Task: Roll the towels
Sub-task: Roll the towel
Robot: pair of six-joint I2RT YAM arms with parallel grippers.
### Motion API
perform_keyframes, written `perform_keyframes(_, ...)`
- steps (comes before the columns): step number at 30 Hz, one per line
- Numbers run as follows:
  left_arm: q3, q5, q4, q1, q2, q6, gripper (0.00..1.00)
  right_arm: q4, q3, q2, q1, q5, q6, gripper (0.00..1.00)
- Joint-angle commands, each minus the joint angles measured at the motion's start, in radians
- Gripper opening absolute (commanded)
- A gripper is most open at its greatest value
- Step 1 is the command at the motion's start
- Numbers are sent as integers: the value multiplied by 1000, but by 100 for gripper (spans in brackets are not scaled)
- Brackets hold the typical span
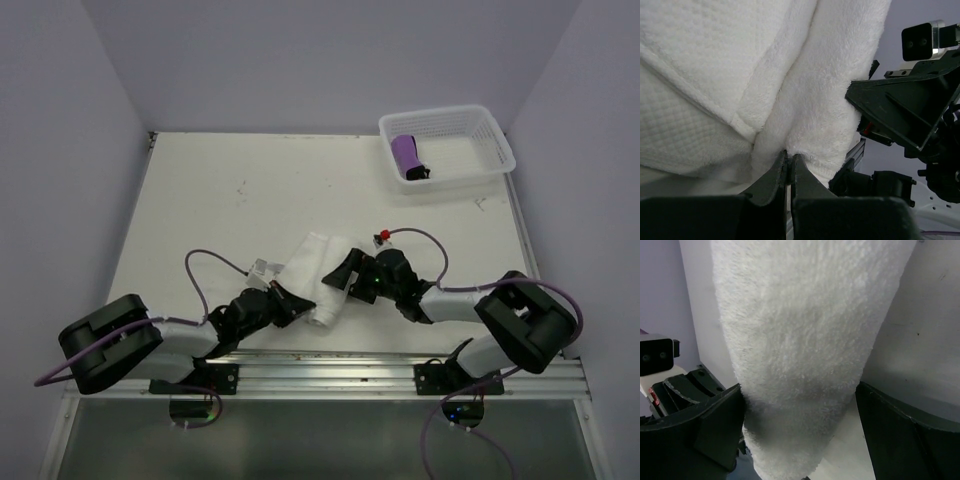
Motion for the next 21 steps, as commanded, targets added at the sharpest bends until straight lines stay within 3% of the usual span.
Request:
perform_keyframes(1, -37, 25, -10, 9, 36, -25, 0, 114, 9, 63, 35, 51, 34, 89)
perform_keyframes(4, -41, 27, -4, 11, 39, -25, 0, 64, 38, 66, 46, 85, 56, 75)
perform_keyframes(5, -45, 28, -4, 13, 38, -21, 0, 26, 50, 62, 46, 96, 56, 62)
perform_keyframes(8, -37, 23, -25, 13, 25, 13, 0, -149, 113, 30, 46, 139, 51, 52)
perform_keyframes(11, -11, 4, -94, 13, -10, 74, 19, -342, 203, 20, 44, 165, 36, 45)
perform_keyframes(12, -2, -18, -123, 13, -25, 91, 32, -387, 228, 26, 46, 169, 30, 42)
perform_keyframes(15, 26, -61, -222, 13, -106, 156, 54, -536, 312, 54, 46, 177, 11, 36)
perform_keyframes(18, 63, -117, -347, 11, -206, 218, 65, -616, 363, 80, 44, 188, 4, 35)
perform_keyframes(21, 103, -176, -452, 8, -303, 309, 70, -678, 404, 103, 46, 194, 1, 35)
